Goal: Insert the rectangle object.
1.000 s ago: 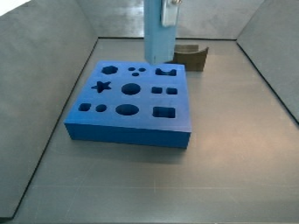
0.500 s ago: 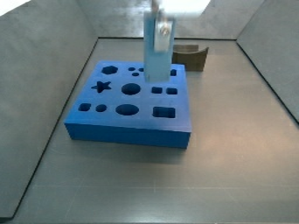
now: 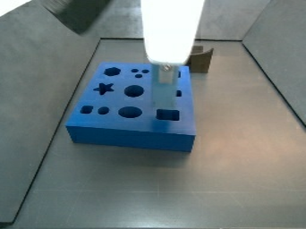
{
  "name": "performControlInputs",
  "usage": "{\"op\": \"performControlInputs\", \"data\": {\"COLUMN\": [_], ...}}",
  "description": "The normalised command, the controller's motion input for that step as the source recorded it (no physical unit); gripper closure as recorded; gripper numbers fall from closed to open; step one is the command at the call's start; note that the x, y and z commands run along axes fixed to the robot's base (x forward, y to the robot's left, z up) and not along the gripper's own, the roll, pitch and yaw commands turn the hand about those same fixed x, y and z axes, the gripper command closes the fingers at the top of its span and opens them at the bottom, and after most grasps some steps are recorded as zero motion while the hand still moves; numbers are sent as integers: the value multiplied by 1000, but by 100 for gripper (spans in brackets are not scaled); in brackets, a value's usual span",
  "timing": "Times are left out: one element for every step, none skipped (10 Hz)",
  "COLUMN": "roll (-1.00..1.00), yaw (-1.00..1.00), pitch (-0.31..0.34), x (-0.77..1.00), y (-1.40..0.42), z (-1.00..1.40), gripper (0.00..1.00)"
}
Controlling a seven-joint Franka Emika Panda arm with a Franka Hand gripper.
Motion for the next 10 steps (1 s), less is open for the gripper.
{"op": "performControlInputs", "data": {"roll": [59, 29, 67, 31, 26, 27, 0, 0, -36, -40], "yaw": [0, -160, -154, -123, -103, -134, -157, -114, -49, 0], "pitch": [76, 119, 97, 53, 40, 11, 10, 10, 13, 27], "x": [266, 489, 343, 129, 31, -69, -251, -360, -306, -49], "y": [0, -103, -14, 0, 49, 177, 83, 37, 0, -89], "z": [-177, -340, -360, -283, -251, -174, -254, -263, -266, -277], "gripper": [100, 100, 100, 100, 100, 100, 100, 100, 100, 100]}}
